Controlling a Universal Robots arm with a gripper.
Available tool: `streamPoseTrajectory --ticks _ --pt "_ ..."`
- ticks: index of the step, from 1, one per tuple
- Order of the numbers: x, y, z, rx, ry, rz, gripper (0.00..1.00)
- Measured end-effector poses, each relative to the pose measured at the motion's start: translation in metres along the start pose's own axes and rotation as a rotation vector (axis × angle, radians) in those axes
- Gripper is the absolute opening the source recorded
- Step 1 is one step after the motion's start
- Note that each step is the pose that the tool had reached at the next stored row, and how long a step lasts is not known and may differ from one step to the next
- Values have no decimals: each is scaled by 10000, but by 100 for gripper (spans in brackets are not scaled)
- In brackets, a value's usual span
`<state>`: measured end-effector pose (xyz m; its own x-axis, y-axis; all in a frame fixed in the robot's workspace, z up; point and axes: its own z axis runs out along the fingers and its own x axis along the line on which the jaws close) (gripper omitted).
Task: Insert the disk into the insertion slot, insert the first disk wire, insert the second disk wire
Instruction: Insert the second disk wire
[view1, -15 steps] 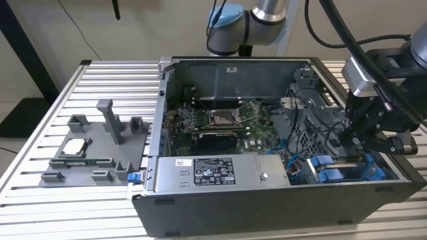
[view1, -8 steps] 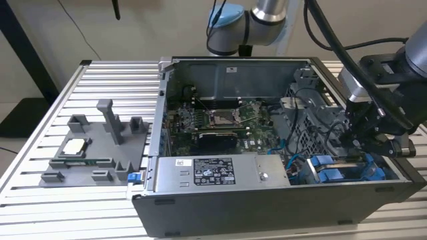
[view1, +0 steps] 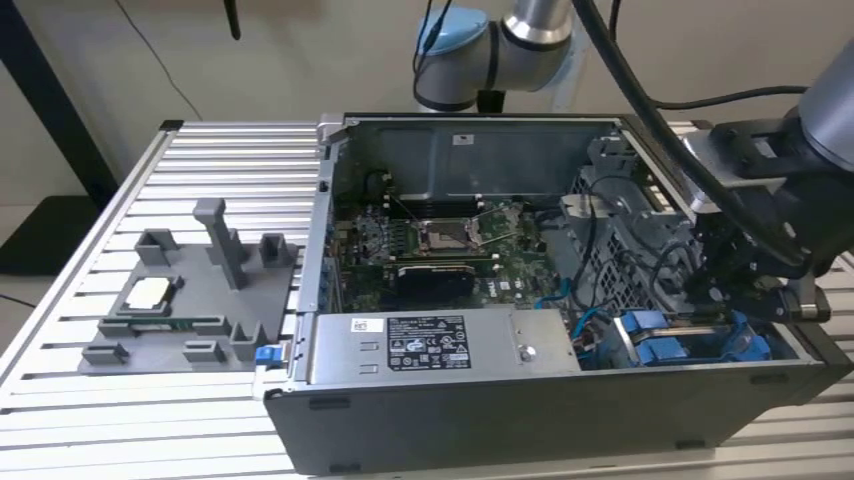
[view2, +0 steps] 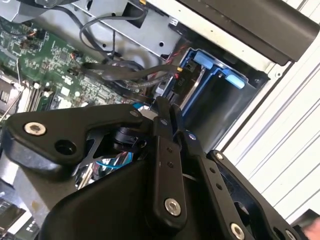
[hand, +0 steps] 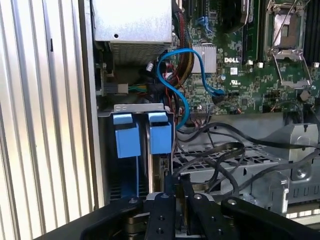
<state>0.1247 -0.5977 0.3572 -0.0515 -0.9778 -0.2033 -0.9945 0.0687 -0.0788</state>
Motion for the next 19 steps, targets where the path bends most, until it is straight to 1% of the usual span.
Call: streamPoseTrajectory --ticks 3,4,6,8,9,13,14,15,19 --pt "8 15 35 79 58 271 16" --pt "9 24 42 103 96 314 16" --pt "6 40 60 130 202 320 16" --pt "-7 54 79 177 265 305 16" --pt "-8 57 86 200 275 300 16" --pt "-10 58 87 208 281 296 16" --pt "-18 59 92 231 314 291 16" --pt "-27 61 96 262 367 280 16" --pt "-47 68 120 392 361 255 16"
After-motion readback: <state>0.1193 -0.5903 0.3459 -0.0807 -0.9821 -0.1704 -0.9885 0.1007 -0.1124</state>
